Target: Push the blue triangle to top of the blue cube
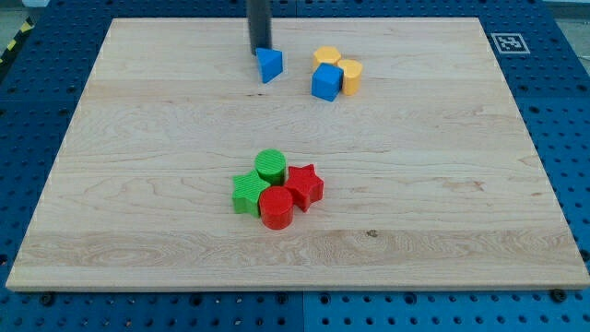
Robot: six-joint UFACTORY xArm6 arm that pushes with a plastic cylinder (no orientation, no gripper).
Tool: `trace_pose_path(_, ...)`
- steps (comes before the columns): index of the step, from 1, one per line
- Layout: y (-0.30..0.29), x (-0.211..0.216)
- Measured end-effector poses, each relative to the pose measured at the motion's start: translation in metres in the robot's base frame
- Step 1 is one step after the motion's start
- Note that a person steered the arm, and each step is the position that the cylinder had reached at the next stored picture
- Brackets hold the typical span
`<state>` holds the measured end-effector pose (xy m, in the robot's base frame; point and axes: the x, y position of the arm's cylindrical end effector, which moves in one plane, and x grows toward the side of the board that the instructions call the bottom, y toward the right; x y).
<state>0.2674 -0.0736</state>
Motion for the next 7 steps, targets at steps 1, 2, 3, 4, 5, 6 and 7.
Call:
trace_pose_path(1,-0.021,0.011)
trace_pose_path(2,-0.020,0.022)
trace_pose_path(3,-0.006,0.029)
trace_pose_path(4,0.020,0.036)
trace_pose_path(5,0.061,0.042)
trace_pose_path(6,0.045,0.059)
trace_pose_path(7,-0.044,0.091)
